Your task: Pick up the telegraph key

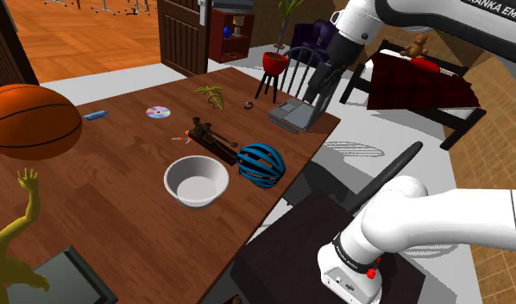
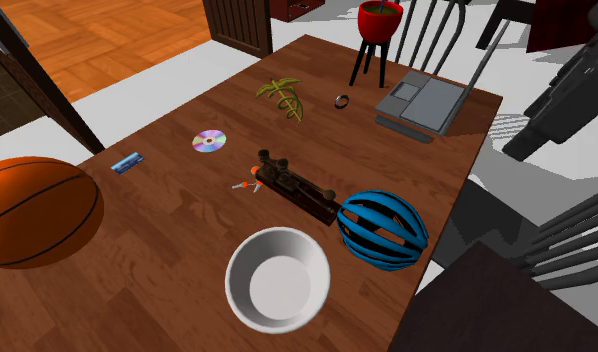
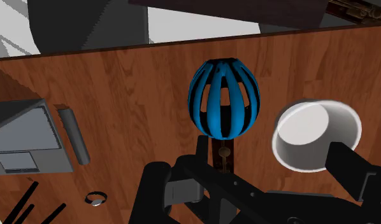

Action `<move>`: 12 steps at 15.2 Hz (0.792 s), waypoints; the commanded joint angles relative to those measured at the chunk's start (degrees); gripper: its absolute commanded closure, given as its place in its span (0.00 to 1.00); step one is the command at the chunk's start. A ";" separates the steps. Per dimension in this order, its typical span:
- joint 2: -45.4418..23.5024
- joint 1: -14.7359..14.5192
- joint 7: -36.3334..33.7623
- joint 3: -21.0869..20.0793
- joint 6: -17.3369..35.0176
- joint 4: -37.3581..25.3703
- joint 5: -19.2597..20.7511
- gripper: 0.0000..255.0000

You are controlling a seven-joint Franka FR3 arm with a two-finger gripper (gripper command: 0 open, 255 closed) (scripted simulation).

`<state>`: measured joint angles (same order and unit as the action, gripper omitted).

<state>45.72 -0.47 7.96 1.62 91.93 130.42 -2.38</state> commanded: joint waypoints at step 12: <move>-18.90 -0.73 -2.57 -2.58 17.31 -0.01 -1.04 0.00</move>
<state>28.70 -1.13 5.67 -0.71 107.61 130.55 -3.34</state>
